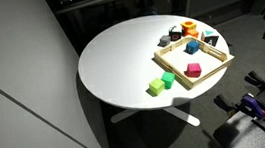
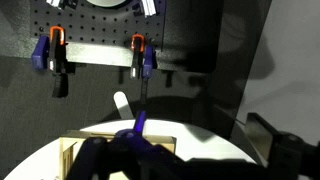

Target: Remove the pink building block and put it on the table to the right

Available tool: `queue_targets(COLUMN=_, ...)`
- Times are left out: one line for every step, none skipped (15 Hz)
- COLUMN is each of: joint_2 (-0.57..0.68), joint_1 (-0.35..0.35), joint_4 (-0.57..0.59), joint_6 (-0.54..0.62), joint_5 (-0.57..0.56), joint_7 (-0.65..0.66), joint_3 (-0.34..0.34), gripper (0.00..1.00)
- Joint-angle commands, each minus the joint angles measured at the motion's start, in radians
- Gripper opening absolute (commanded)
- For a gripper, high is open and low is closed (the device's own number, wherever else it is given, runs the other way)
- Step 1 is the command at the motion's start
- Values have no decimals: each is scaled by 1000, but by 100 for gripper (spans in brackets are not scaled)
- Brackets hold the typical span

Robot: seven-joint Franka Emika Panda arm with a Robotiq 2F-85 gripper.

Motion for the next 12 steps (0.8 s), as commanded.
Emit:
queue_targets(joint_2=-1, joint_1=-12, joint_4=2, joint_6=-4, joint_5=6, joint_7=-7, joint_3=10, gripper=100)
queue_targets(joint_2=-1, joint_1=-12, joint_4=2, joint_6=-4, joint_5=6, joint_7=-7, joint_3=10, gripper=100)
queue_targets(joint_2=-1, joint_1=-12, joint_4=2, joint_6=-4, joint_5=6, joint_7=-7, joint_3=10, gripper=100)
queue_targets(joint_2=-1, joint_1=-12, joint_4=2, joint_6=-4, joint_5=6, joint_7=-7, joint_3=10, gripper=100)
queue_targets(joint_2=-1, joint_1=-12, joint_4=2, joint_6=-4, joint_5=6, joint_7=-7, joint_3=10, gripper=100)
queue_targets(joint_2=12, joint_1=-21, joint_4=9, joint_6=3, joint_5=2, joint_7=-4, joint_3=7, gripper=100)
queue_targets(joint_2=21, joint_1=-27, joint_4=13, joint_6=9, joint_5=-3, joint_7=-1, joint_3=8, gripper=100)
queue_targets(joint_2=35, joint_1=-34, joint_4=19, joint_6=14, joint_5=-6, joint_7=-1, joint_3=6, gripper=100)
queue_targets(joint_2=44, joint_1=-41, joint_4=23, joint_6=20, joint_5=-9, joint_7=0, joint_3=6, gripper=100)
queue_targets(joint_2=56, joint_1=-49, joint_4=28, joint_6=29, joint_5=-13, joint_7=1, joint_3=6, gripper=100)
queue_targets(joint_2=72, joint_1=-59, joint_4=35, joint_6=44, joint_5=-18, joint_7=2, joint_3=6, gripper=100)
queue_targets(joint_2=87, joint_1=-67, joint_4=40, joint_6=59, joint_5=-22, joint_7=4, joint_3=6, gripper=100)
